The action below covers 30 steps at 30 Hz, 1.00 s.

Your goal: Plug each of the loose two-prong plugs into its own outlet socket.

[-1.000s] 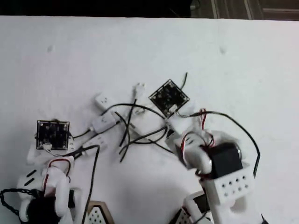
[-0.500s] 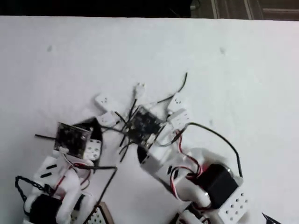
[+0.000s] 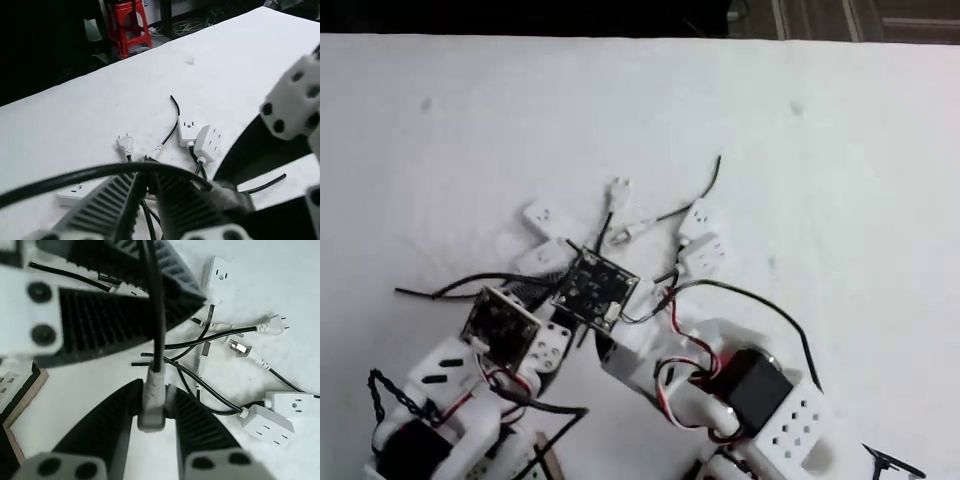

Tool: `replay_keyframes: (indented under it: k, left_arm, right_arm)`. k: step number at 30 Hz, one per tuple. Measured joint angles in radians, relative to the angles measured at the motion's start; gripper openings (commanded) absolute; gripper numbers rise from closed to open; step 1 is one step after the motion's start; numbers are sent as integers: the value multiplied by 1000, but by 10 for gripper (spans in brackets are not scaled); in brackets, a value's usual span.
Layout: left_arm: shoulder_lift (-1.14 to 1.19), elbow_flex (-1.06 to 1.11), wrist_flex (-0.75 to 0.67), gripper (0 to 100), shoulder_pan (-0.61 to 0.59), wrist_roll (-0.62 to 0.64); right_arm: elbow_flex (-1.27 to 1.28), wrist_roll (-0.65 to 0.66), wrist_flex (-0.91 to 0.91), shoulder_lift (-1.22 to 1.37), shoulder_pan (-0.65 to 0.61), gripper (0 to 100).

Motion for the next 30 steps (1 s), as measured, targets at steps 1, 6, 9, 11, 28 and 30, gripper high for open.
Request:
replay_keyframes:
  k: [1, 6, 9, 11, 28, 30]
  left_arm:
    - [0, 0, 0, 24, 18, 0]
    - [0, -2, 2, 24, 98, 0]
    - [0, -2, 5, 23, 132, 0]
    - [0, -2, 5, 23, 149, -2]
    - [0, -112, 48, 24, -285, -104]
    - [0, -118, 63, 24, -367, -172]
  right_arm:
    - [0, 3, -9, 0, 0, 18]
    - [8, 6, -31, 0, -6, 18]
    - [8, 8, -31, 0, -6, 18]
    - [8, 12, -34, 0, -6, 18]
    - [57, 12, -69, 0, 130, 18]
    - [57, 12, -69, 0, 190, 18]
